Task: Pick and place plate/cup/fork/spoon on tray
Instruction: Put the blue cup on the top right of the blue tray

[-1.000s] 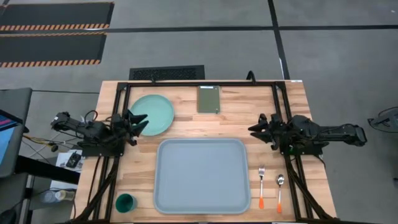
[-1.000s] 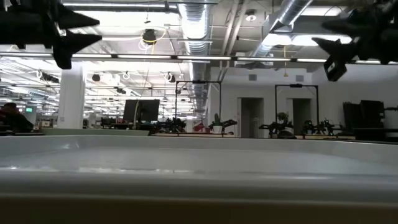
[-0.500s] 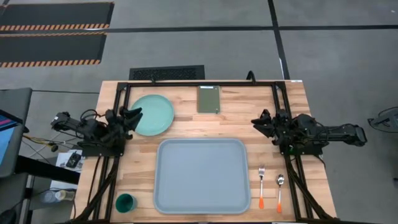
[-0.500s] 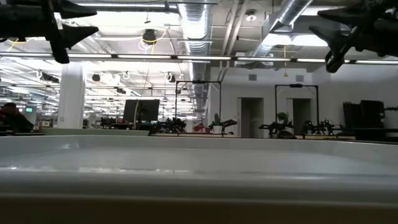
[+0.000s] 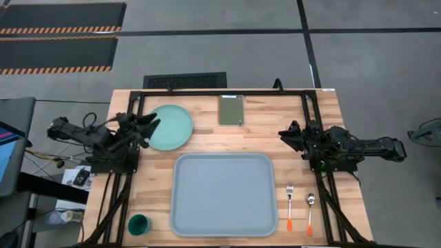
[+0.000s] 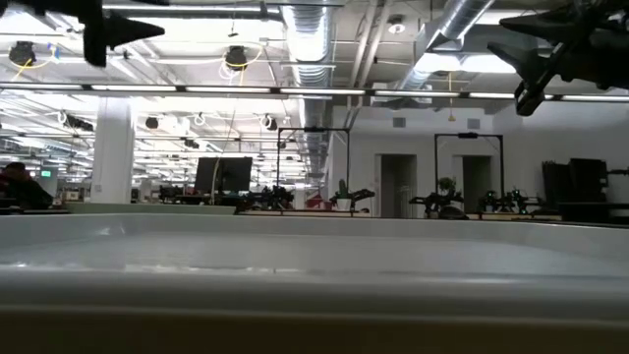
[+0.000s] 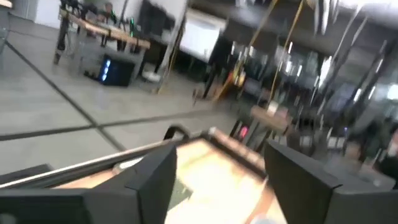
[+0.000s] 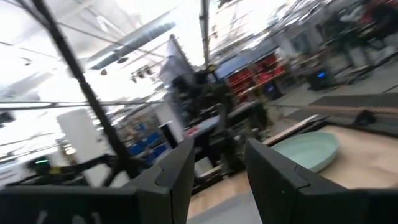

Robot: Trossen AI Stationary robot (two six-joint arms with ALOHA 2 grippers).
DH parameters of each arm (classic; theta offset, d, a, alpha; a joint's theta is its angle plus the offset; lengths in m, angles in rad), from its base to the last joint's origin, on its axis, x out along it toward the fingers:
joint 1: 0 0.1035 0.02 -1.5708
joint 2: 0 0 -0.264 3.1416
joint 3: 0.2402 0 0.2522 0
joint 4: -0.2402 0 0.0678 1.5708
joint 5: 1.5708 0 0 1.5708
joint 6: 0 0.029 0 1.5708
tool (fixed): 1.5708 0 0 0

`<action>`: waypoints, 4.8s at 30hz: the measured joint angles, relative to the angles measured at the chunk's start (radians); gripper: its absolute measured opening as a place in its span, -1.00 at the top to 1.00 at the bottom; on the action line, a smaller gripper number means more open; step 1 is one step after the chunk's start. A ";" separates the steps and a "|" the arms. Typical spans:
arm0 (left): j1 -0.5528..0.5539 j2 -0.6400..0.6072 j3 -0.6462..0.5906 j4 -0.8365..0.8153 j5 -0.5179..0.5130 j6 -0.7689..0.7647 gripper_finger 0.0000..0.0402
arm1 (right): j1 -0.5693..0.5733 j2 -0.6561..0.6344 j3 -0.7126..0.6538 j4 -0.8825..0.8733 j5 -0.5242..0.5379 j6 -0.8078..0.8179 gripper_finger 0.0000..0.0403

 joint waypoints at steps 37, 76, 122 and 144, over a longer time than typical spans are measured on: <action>1.284 0.965 0.508 -0.626 1.083 0.103 -0.37 | 0.060 0.000 0.002 -0.024 0.095 0.003 -0.06; 0.049 0.559 0.327 -0.620 1.190 -0.878 -0.37 | 0.120 0.000 0.002 -0.151 0.093 0.016 -0.06; -0.621 1.054 0.629 -1.058 1.070 -1.135 -0.37 | 0.119 0.000 0.002 -0.249 0.099 0.001 -0.06; -0.663 1.128 0.628 -1.035 1.062 -1.019 -0.37 | 0.119 0.000 0.002 -0.264 0.099 0.002 -0.06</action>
